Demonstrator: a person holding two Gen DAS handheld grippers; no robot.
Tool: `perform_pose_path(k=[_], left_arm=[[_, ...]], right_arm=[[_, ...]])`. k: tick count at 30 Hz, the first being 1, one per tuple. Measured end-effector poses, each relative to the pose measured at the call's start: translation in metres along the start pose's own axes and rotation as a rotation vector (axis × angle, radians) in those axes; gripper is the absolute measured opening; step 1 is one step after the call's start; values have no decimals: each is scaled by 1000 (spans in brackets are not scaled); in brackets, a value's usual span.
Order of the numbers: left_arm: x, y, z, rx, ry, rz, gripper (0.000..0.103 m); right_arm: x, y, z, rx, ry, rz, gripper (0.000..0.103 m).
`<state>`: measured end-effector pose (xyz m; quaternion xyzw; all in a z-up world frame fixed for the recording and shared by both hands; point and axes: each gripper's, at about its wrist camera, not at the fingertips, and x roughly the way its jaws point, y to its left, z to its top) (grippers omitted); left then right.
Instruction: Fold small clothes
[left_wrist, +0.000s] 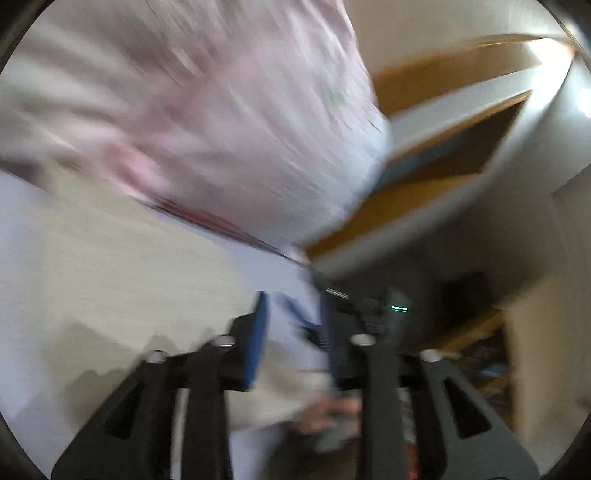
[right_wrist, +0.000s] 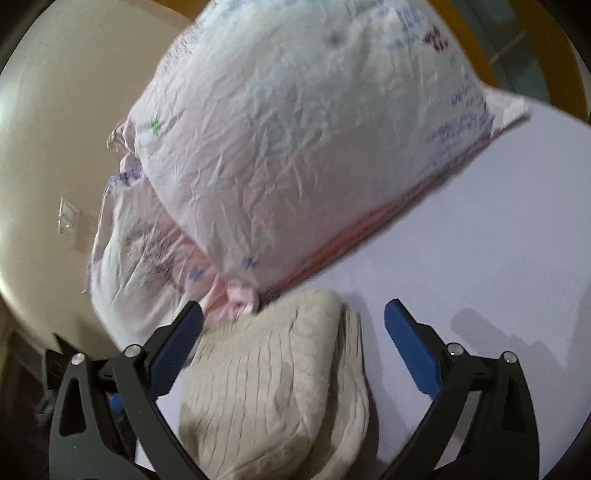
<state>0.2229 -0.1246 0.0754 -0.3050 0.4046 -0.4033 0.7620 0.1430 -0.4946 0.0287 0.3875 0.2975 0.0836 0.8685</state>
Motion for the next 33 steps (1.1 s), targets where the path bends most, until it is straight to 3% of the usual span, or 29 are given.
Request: perform_pose_path(k=[1,4,7,11,14,15,16,18,19,20,23,25,27,29,31,32,33], left_arm=[[-19,8,-2,25,-30,115,48],[-38,34,-10,24,-24,260,54],[-33,52,-17,-19,29,330,59],[-29,64,-33,-14,99,376,72],[-9,59,-34,9,101,396,76],[-5,62,-35,1,104,375,76],[0,64,-35,-12,105,367,76],[5,69,-33,-31,101,351,62],[0,69,-31,-17,99,334,47],[-10,67,-28,-10,97,303,42],[-43,64,-27,29,77,257,41],[-84,62,-32,93,13,300,42],[-105,74,-31,104,-10,385,48],[-117,90,-31,72,-14,507,50],[-134,100,-35,33,-43,507,54],[-141,97,-38,39,-66,509,56],[-145,92,-40,67,-84,529,58]], right_arm=[[3,-1,0,3,46,-4,101],[22,-4,-3,-11,225,-6,101],[49,-9,-11,0,368,-40,101],[66,-6,-18,-29,411,-35,98],[73,-3,-26,-42,425,11,76],[75,-4,-30,-45,429,31,52],[80,-8,-37,-27,444,64,42],[78,-6,-41,-17,413,118,33],[76,0,-43,-33,398,120,31],[72,13,-45,-73,376,118,30],[67,57,-51,-184,370,186,27],[72,92,-64,-291,386,220,27],[93,121,-81,-410,390,156,28],[116,129,-91,-456,409,42,44],[130,122,-98,-397,436,8,60],[131,119,-100,-369,440,34,59],[132,120,-103,-368,430,49,40]])
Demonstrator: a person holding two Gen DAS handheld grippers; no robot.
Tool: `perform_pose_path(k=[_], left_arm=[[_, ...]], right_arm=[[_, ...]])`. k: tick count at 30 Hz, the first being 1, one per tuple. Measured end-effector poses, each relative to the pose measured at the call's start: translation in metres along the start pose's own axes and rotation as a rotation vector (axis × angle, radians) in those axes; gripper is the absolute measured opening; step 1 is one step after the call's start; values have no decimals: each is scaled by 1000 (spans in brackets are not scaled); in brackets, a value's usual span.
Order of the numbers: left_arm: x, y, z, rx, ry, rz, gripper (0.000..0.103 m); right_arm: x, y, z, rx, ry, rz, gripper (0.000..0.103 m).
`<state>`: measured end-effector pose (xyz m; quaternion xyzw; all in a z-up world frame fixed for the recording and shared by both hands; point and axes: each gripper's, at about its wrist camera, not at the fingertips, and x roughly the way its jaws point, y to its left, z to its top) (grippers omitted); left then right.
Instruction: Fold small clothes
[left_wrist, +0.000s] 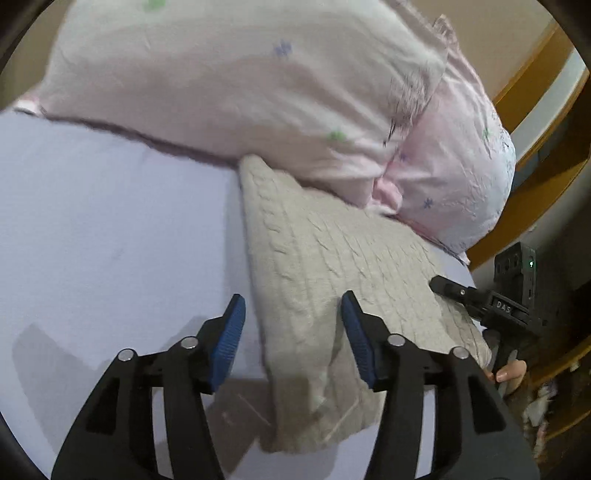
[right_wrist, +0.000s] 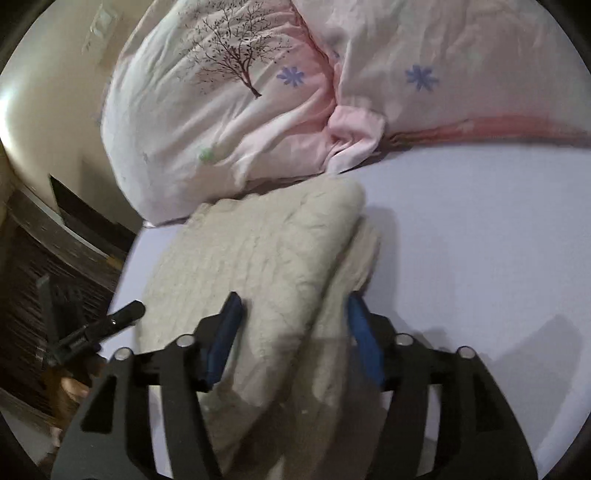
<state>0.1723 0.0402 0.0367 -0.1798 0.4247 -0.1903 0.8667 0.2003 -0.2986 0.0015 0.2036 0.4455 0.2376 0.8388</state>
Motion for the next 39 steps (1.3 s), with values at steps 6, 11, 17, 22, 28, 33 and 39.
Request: perform_pose_path(k=[6,11,17,22,28,33,39], left_arm=[[3,-11,-6,63,-5,42,58],[-35,-21,-33,135,-58,116,80],[-41,-45,-86,178,-36,332,101],[-25,-45,-102,147,34,363,102],[-9,-51,-112,169,79,410,102],[0,-59,-114,224,102,473,102],[-2,-58,-114,226,119,470,102]], right_arm=[[2,-4,9,24,-78,-168,29],[-48,21,-22,-31,-205,-294,101],[-89,52,-88,-63,-266,-350,101],[-64,67,-121,-95,-210,-486,101],[-31,71,-139,-143,-115,-565,101],[-12,71,-147,-154,-54,-607,101],[-13,73,-152,-151,-39,-603,101]])
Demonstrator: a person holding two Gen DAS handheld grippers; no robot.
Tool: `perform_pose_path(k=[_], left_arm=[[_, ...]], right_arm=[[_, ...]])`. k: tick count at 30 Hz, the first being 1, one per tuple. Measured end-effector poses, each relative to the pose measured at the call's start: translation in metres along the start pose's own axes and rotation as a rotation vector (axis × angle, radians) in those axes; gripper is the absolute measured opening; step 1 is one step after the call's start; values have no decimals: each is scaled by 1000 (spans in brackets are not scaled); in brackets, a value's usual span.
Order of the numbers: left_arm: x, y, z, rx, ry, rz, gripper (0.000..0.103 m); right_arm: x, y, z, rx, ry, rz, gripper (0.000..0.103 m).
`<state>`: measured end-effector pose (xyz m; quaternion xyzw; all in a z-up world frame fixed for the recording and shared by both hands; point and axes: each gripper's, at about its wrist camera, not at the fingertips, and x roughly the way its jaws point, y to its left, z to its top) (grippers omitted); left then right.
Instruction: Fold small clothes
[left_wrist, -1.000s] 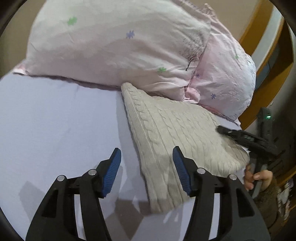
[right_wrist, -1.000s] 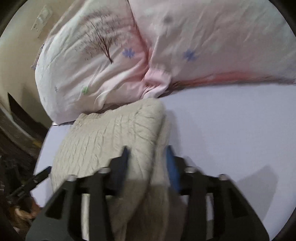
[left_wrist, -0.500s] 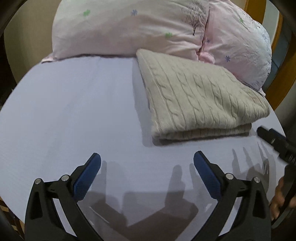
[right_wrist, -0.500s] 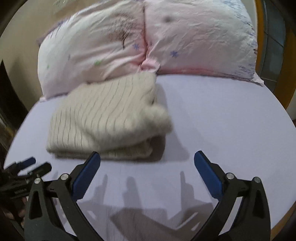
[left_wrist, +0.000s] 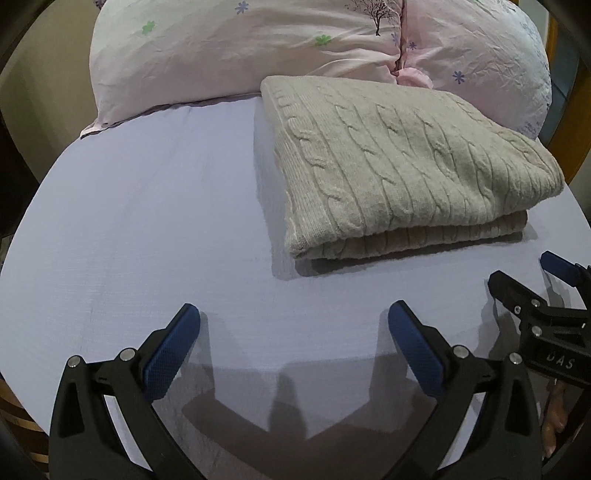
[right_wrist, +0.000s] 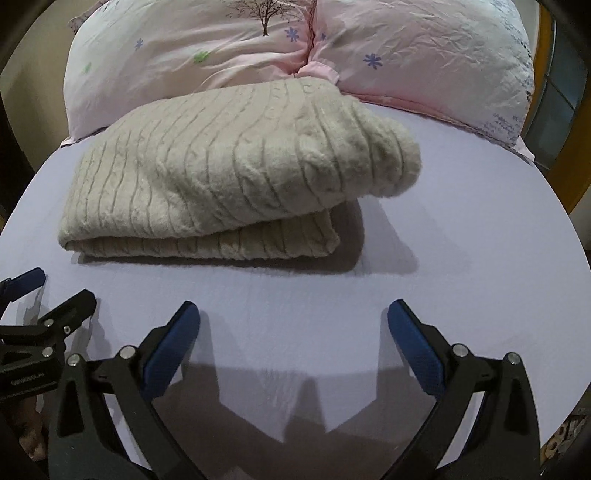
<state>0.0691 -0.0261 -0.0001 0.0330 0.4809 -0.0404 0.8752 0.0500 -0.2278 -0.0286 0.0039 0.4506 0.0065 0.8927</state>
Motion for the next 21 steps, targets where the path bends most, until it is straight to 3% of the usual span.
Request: perform_pose_path(k=[21], left_arm=[[1,2,2,-24,11,20,102]], right_arm=[[-2,1,-1,-4,8,-1,101]])
